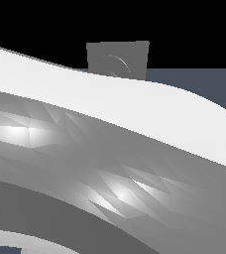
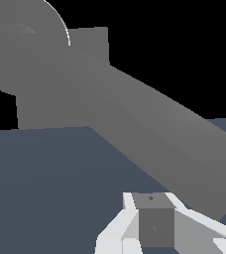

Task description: Turn on the faucet by rotating a designated handle.

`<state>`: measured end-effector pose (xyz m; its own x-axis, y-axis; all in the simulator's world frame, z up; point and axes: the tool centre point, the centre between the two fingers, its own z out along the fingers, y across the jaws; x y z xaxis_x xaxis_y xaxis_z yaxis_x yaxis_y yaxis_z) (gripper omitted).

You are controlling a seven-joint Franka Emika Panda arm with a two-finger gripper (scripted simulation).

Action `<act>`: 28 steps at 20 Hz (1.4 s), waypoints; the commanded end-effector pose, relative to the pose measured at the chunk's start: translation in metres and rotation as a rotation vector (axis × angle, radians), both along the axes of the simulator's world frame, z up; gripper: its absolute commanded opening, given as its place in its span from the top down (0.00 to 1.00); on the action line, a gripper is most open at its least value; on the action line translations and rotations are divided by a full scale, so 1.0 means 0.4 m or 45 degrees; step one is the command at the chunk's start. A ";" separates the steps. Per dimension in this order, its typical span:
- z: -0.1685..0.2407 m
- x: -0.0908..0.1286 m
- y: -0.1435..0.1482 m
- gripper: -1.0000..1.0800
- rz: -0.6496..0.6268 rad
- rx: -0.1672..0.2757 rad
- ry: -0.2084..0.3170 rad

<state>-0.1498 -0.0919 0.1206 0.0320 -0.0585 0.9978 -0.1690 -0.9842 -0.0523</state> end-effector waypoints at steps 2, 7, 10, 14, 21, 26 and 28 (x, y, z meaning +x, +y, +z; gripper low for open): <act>0.049 0.007 -0.037 1.00 -0.010 -0.010 -0.039; 0.080 0.002 -0.071 1.00 -0.013 -0.013 -0.044; 0.098 0.000 -0.092 1.00 -0.014 -0.014 -0.046; 0.121 -0.004 -0.119 1.00 -0.015 -0.016 -0.049; 0.122 -0.013 -0.096 1.00 -0.009 0.036 -0.021; 0.166 -0.013 -0.107 1.00 -0.010 0.029 -0.025; 0.183 -0.013 -0.111 1.00 -0.010 0.026 -0.026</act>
